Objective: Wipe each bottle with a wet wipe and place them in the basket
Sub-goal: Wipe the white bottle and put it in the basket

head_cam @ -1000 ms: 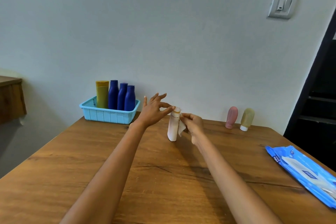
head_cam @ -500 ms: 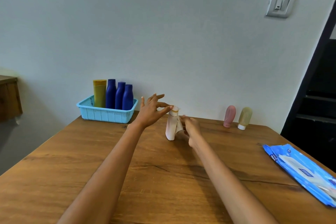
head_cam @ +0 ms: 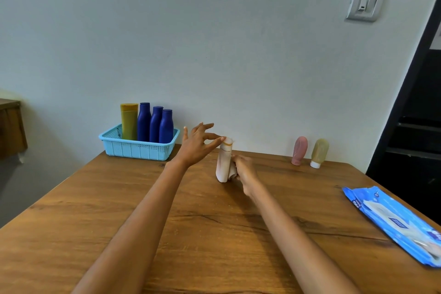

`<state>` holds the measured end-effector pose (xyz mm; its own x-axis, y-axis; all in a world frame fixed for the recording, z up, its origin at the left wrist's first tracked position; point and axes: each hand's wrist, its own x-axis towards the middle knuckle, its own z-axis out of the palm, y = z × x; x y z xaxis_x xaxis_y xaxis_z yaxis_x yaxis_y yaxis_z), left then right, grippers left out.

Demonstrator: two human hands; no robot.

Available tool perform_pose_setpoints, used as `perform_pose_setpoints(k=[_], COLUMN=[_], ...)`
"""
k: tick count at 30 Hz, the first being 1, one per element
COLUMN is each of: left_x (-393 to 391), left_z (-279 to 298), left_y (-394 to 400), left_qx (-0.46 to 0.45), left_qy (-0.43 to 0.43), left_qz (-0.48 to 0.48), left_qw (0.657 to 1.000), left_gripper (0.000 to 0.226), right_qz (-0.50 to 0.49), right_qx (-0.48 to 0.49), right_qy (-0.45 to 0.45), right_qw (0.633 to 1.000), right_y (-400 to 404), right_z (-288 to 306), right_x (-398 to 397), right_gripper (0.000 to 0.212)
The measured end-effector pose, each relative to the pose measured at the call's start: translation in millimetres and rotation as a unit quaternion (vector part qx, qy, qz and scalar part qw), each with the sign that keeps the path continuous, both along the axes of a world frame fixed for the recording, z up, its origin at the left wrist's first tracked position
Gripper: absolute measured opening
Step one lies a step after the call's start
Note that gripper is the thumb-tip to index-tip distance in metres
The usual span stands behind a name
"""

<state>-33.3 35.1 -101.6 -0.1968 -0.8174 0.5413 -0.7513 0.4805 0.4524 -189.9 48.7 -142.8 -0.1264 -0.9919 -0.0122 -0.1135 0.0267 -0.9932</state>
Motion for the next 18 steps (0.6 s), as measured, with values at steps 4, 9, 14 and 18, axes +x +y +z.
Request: perform_pose_setpoints(k=[4,9,14,18], left_x=[1.6,1.7,-1.1,-5.7], left_z=[-1.9,-1.1,3.5,10.4], left_y=[-1.0,0.1,1.1,1.4], left_qx=[-0.006,-0.026,-0.041,-0.047], left_qy=[-0.005,-0.016,-0.029,-0.072], left_qz=[-0.004,-0.005,-0.002,-0.037], left_qw=[1.000,1.000,0.999,0.996], left_gripper=[0.035,0.029,0.028,0.022], right_qz=[0.030,0.013,-0.024,-0.045], right_qx=[0.034,-0.022,-0.103,-0.139], right_qy=[0.049,0.014,-0.114,-0.076], right_qw=[0.998,1.000,0.988,0.986], right_y=[0.5,-1.4,-3.5,-1.9], right_z=[0.0,16.9,40.5,27.2], right_x=[0.1,-6.2,-8.1,2.1], right_gripper=[0.022,0.016,0.026,0.022])
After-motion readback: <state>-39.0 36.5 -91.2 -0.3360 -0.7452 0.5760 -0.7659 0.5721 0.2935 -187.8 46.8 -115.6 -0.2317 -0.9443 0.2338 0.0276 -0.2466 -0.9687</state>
